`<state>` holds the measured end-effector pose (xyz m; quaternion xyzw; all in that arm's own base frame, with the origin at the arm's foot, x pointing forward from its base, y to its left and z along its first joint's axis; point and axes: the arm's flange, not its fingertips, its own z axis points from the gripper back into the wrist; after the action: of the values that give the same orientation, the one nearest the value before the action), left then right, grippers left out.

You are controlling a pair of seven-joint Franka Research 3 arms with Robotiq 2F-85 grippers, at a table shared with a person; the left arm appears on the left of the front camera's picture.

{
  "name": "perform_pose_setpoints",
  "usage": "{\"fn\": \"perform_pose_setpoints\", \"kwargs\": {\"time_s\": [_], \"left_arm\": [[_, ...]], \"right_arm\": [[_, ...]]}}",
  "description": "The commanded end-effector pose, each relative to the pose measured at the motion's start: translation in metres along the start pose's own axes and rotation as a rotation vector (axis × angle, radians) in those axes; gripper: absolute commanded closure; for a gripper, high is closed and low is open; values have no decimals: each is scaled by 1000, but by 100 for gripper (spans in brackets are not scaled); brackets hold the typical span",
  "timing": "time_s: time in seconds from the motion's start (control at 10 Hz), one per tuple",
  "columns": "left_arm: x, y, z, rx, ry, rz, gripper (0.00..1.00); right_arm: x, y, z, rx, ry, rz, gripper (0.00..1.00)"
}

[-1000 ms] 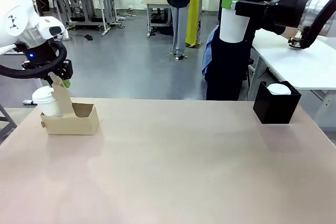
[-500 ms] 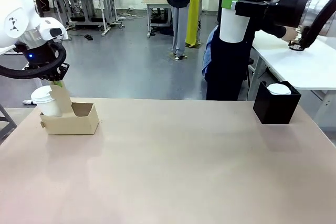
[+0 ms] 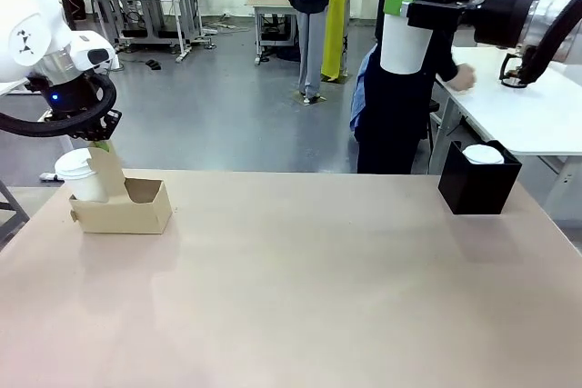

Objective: Pour a drink into a cup and package it in a carrier.
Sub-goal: Position the Cup Carrier in the center of the table.

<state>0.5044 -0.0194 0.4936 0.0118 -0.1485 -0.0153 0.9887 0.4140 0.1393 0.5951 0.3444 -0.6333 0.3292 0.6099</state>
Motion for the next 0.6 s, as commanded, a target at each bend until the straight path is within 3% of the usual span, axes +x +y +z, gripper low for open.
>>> {"fn": "perform_pose_setpoints", "kwargs": {"time_s": [0.0, 0.3, 0.5], "left_arm": [[-3, -3, 12, -31, -36, 42, 98], [-13, -26, 87, -9, -69, 62, 98], [-27, -68, 130, -12, -77, 86, 98]], "right_arm": [[2, 0, -2, 2, -21, 1, 20], [2, 0, -2, 2, -21, 1, 20], [2, 0, -2, 2, -21, 1, 20]]}}
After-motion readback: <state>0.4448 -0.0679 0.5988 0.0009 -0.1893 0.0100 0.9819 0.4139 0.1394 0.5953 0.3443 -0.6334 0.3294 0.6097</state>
